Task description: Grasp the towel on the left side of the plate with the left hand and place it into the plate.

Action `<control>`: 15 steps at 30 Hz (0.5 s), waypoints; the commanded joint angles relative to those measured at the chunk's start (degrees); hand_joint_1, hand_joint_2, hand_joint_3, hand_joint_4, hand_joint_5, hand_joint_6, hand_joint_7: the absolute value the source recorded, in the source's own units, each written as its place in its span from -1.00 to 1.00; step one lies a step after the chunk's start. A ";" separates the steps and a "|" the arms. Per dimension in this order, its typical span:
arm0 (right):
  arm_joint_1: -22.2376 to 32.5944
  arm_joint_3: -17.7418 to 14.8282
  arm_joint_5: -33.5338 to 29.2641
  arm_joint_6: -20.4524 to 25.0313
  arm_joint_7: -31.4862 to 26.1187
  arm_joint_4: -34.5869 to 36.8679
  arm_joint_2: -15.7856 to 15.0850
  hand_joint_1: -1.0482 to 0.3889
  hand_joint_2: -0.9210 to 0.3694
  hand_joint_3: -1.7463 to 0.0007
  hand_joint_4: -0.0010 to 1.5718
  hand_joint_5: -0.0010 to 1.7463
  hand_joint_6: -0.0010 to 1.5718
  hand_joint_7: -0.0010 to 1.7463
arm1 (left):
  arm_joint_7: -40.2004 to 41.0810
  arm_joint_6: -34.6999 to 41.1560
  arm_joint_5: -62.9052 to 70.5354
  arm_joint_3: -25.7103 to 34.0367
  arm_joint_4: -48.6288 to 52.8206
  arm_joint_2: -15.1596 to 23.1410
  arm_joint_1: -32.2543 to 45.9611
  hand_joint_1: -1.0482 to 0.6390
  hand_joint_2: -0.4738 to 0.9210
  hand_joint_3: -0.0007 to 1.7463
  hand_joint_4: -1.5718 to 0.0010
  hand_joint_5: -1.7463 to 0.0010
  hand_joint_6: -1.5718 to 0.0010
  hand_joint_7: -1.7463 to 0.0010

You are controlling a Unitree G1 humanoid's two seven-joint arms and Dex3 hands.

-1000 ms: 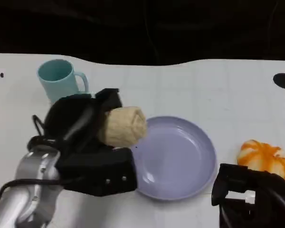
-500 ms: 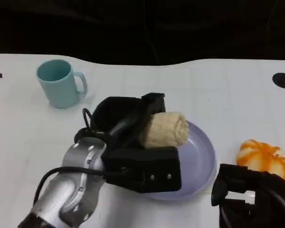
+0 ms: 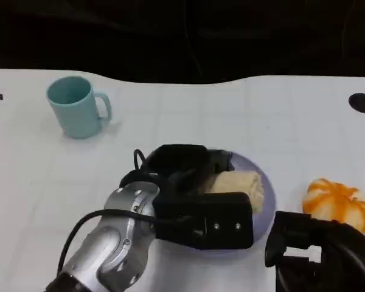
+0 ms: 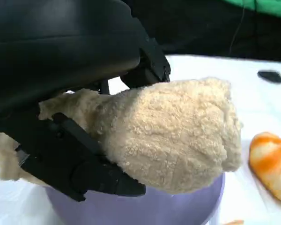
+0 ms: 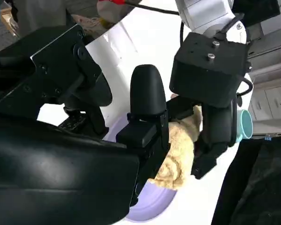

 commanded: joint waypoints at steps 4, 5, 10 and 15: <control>-0.22 -0.50 0.11 0.48 -0.21 -0.48 -0.58 0.51 -0.26 -0.67 0.04 1.00 -0.12 0.82 | -0.59 0.66 0.76 0.03 -2.85 1.47 -0.11 -0.63 1.00 -0.70 0.85 0.70 0.87 1.00; -0.24 -0.53 0.14 0.53 -0.21 -0.45 -0.58 0.51 -0.26 -0.67 0.04 1.00 -0.12 0.82 | -0.16 0.48 0.89 0.12 -3.05 1.64 -0.01 -0.66 1.00 -0.69 0.88 0.71 0.90 1.00; -0.38 -0.63 0.29 1.20 -0.53 -0.61 -0.41 0.52 -0.27 -0.66 0.03 1.00 -0.12 0.82 | -1.56 1.18 0.66 0.82 -5.03 2.72 0.05 -0.72 1.00 -0.70 0.90 0.69 0.92 1.00; -0.33 -0.83 0.50 1.15 -0.52 -0.74 -0.29 0.53 -0.28 -0.66 0.03 1.00 -0.12 0.82 | -3.22 1.64 -0.18 2.08 -8.21 4.39 0.58 -0.73 1.00 -0.74 0.91 0.67 0.91 0.99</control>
